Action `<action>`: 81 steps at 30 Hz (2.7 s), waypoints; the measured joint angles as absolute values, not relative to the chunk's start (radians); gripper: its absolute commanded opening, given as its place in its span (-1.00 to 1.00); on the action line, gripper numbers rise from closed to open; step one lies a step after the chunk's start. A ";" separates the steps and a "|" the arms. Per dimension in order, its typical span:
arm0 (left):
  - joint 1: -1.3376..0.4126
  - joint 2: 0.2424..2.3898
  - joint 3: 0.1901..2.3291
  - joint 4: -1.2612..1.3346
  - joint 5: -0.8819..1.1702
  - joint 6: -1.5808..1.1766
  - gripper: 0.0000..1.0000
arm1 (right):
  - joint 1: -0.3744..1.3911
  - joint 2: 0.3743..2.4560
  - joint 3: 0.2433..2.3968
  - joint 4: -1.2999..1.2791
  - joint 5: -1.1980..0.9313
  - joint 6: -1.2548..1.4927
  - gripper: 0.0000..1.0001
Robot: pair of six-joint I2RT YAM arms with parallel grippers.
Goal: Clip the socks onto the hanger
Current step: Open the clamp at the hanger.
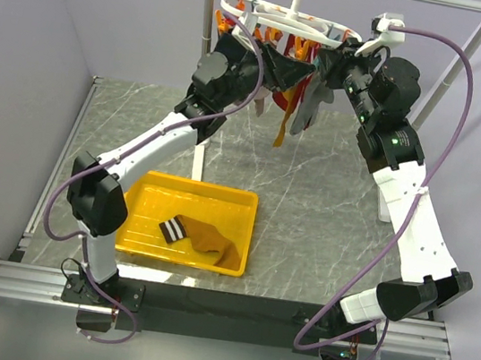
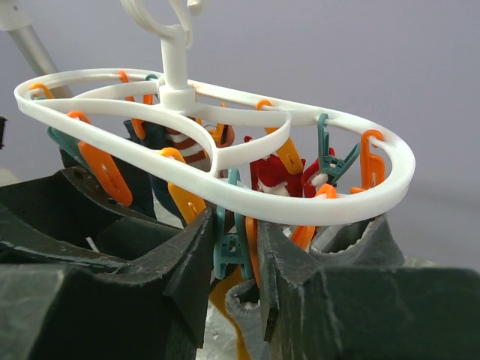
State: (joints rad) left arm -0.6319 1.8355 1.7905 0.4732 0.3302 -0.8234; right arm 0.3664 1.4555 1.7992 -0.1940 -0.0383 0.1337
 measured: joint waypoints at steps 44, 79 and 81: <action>-0.667 1.897 1.846 0.511 0.264 -0.722 -0.67 | 0.360 1.347 1.929 -0.379 -0.007 0.205 0.33; -0.657 1.897 1.846 0.491 0.262 -0.692 -0.67 | 0.359 1.573 2.037 -0.405 -0.070 0.280 0.08; -0.653 1.897 1.846 0.489 0.264 -0.693 -0.67 | 0.360 1.578 2.037 -0.405 -0.071 0.280 0.08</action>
